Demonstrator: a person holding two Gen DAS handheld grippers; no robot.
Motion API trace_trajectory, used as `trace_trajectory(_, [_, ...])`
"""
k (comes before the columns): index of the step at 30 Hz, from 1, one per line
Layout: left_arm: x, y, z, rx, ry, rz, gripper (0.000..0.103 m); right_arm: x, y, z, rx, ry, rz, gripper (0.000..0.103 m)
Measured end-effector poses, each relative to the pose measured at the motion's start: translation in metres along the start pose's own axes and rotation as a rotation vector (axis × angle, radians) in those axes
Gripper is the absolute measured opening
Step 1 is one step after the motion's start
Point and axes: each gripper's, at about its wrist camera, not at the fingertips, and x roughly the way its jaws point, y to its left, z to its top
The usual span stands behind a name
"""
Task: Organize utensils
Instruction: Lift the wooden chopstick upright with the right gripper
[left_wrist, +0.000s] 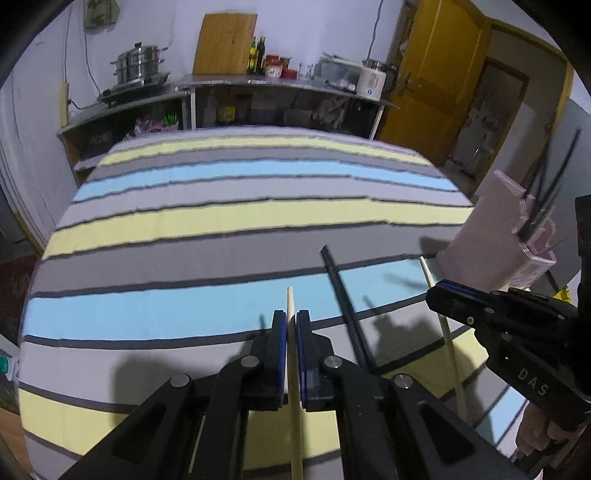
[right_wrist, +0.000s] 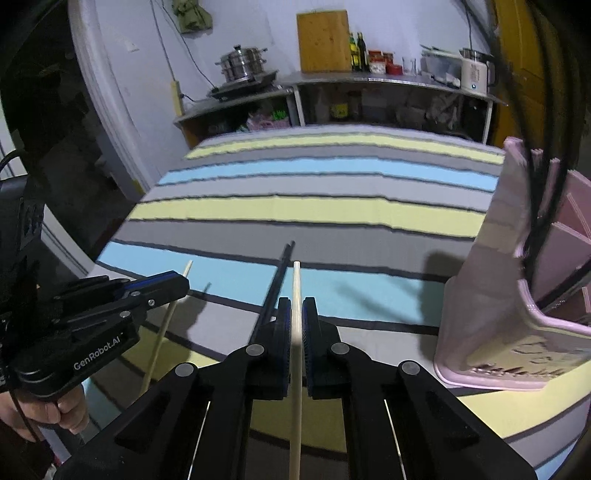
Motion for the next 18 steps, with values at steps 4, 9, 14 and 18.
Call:
trace_trajectory(4, [-0.023, -0.006, 0.004, 0.007, -0.036, -0.02, 0.005, -0.024, 0.003, 0.003, -0.004, -0.043, 0.008, 0.006])
trace_trajectory(9, [-0.053, -0.01, 0.009, 0.015, -0.077, -0.044, 0.005, -0.052, 0.005, 0.006, -0.007, -0.09, 0.021, 0.006])
trace_trajectory(14, [-0.081, -0.017, 0.014, 0.025, -0.114, -0.066, 0.005, -0.076, 0.003, 0.007, 0.004, -0.13, 0.035, 0.006])
trace_trajectory(18, [-0.1, -0.023, 0.017, 0.034, -0.14, -0.086, 0.005, -0.093, 0.002, 0.006, 0.016, -0.159, 0.045, 0.006])
